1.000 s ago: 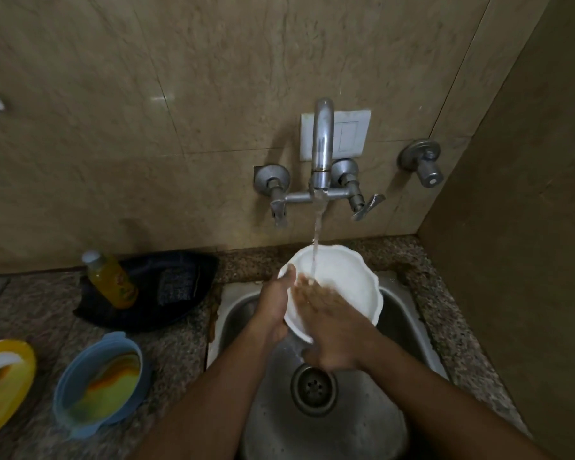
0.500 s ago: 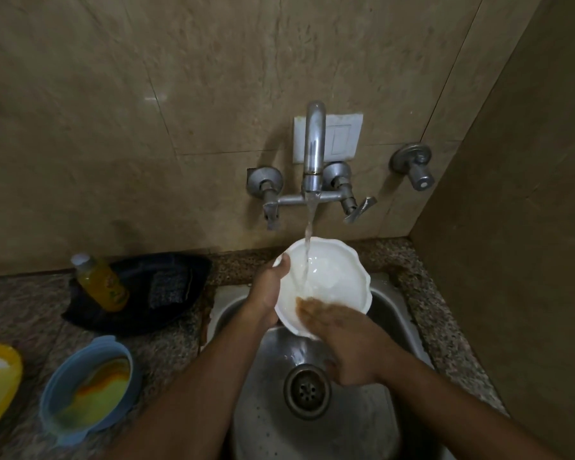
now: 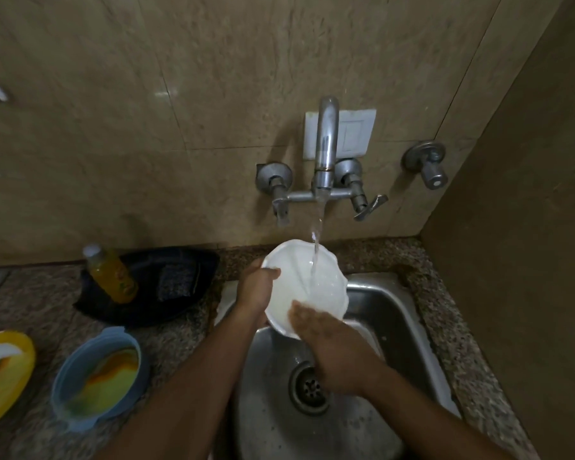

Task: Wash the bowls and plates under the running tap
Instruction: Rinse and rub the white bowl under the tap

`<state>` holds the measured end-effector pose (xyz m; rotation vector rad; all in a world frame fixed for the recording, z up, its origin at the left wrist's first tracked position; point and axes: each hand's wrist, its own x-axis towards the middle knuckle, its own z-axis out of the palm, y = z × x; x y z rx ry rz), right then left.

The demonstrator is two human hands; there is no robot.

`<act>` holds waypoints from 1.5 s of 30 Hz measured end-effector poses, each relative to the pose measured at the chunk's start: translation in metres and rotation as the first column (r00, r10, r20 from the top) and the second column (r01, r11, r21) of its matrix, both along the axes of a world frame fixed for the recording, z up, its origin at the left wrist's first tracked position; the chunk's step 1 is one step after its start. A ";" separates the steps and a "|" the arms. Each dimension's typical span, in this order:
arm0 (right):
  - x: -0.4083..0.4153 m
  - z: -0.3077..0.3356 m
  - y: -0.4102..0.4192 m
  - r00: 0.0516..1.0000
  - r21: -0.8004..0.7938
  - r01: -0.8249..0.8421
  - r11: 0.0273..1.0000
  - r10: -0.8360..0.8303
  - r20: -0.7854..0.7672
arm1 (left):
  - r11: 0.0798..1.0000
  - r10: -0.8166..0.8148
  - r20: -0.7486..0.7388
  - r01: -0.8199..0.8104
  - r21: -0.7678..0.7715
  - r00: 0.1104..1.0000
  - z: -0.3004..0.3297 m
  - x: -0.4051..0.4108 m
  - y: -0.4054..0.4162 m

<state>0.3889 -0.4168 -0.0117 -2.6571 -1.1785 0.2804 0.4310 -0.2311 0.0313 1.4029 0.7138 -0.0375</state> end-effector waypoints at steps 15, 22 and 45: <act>-0.002 -0.005 -0.002 0.997 -0.086 0.065 0.994 -0.061 0.041 | 0.990 0.067 -0.012 -0.065 0.125 0.998 -0.001 -0.019 -0.005; 0.008 -0.006 -0.011 0.990 -0.108 0.128 0.986 -0.121 0.065 | 0.990 0.035 -0.061 -0.026 0.138 0.998 -0.007 -0.023 -0.002; 0.016 0.004 0.000 0.991 0.061 0.052 0.997 -0.044 -0.126 | 0.965 -0.235 -0.034 0.229 -0.124 0.971 -0.026 -0.027 -0.015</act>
